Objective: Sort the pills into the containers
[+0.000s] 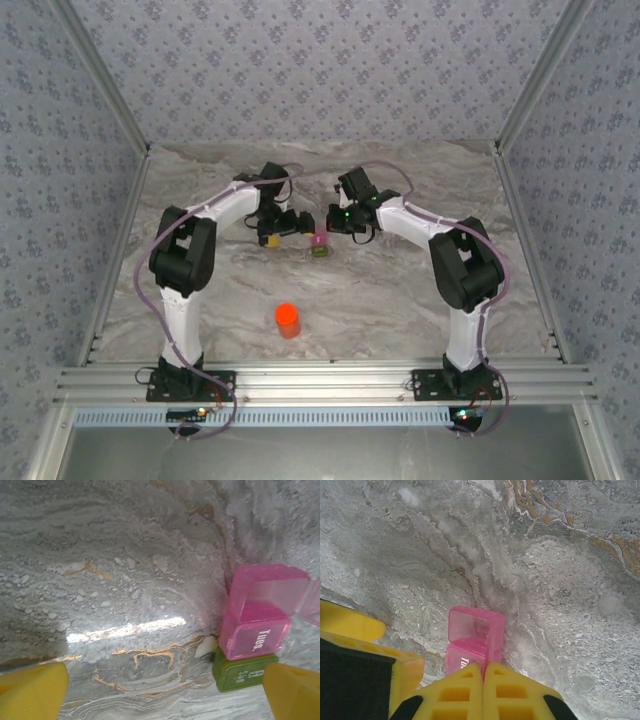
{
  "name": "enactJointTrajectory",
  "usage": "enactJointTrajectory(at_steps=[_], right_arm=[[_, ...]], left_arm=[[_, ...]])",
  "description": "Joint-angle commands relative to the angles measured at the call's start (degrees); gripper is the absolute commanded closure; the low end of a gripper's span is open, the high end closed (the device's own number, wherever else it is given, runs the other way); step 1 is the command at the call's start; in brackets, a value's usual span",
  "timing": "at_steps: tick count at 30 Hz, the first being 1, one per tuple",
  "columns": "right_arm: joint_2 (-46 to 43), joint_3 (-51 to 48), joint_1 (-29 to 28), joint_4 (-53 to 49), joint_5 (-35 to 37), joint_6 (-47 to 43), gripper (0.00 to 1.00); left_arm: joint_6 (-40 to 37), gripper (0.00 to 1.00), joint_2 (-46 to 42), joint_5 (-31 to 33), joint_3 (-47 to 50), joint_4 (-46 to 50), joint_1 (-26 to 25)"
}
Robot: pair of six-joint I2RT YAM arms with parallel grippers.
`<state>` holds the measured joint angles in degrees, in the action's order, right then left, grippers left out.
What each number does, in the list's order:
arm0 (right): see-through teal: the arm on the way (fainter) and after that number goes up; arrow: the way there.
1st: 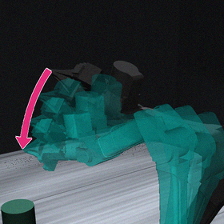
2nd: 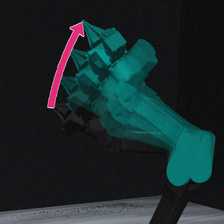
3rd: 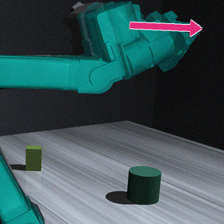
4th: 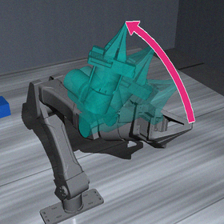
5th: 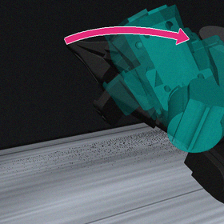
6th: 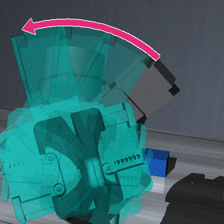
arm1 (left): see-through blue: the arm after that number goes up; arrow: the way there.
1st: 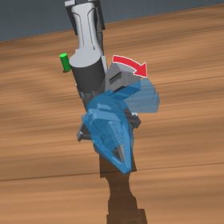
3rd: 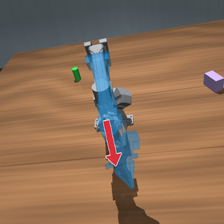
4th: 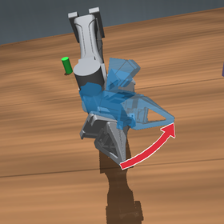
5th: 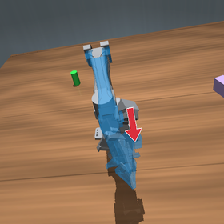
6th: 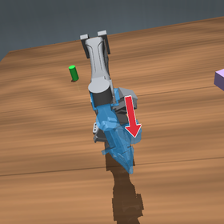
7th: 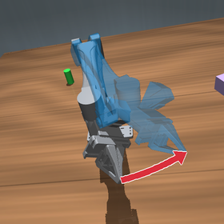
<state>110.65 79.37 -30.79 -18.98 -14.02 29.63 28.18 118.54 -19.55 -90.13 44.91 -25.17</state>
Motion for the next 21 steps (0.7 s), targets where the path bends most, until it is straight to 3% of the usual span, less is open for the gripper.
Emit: enactJointTrajectory(at_steps=[1, 17, 21], right_arm=[[-0.5, -0.1, -0.2, 0.1, -0.7, 1.0, 1.0], [-0.2, -1.5, 0.4, 0.8, -1.2, 1.0, 1.0], [-0.3, -2.7, 0.9, 1.0, -1.2, 1.1, 0.91]], left_arm=[[-2.3, 0.01, 1.3, 3.3, -2.6, 3.0, -1.0], [-1.9, 0.01, 5.0, 4.9, -4.8, 3.2, -2.5], [-1.9, 0.01, 5.3, 5.2, -4.2, 3.2, -2.6]])
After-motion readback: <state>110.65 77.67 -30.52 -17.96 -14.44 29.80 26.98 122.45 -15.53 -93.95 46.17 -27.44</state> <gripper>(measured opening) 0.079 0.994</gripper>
